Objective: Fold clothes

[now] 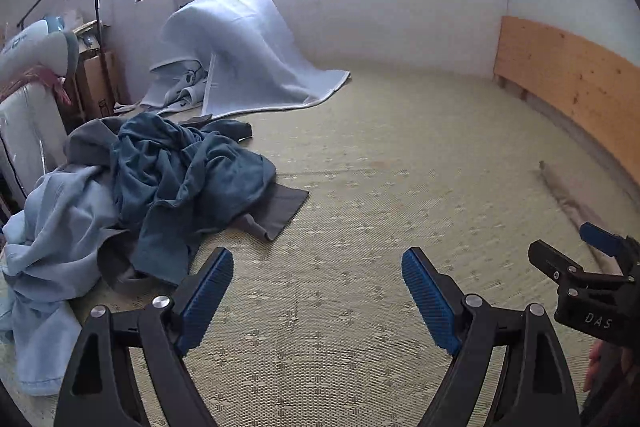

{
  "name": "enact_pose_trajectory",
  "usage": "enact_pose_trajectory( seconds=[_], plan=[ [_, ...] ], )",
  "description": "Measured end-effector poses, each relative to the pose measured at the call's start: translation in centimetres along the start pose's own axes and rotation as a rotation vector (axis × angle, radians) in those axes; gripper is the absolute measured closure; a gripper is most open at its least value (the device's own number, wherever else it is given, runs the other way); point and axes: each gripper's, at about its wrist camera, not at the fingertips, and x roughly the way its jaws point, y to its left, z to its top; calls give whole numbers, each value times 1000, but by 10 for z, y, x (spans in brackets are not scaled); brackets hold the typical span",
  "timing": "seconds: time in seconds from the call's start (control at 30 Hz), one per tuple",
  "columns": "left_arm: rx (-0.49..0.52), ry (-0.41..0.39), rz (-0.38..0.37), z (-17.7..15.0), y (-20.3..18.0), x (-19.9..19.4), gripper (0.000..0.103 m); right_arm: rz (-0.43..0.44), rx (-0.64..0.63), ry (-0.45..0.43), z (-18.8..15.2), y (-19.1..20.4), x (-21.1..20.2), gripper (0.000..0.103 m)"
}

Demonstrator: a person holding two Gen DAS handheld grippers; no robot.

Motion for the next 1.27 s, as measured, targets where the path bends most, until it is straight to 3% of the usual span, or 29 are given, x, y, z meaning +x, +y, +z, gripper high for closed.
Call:
enact_pose_trajectory(
  seconds=[0.37, 0.67, 1.03, 1.27],
  plan=[
    [-42, 68, -43, -8, -8, 20, 14, 11, -4, 66, -9, 6, 22, 0],
    [-53, 85, -33, -12, -10, 24, 14, 8, -4, 73, -10, 10, 24, 0],
    [-76, 82, -24, -14, -5, 23, 14, 3, -11, 80, -12, 14, 27, 0],
    [-41, 55, 24, -14, -8, 20, 14, 0, -12, 80, -11, 13, 28, 0]
  ],
)
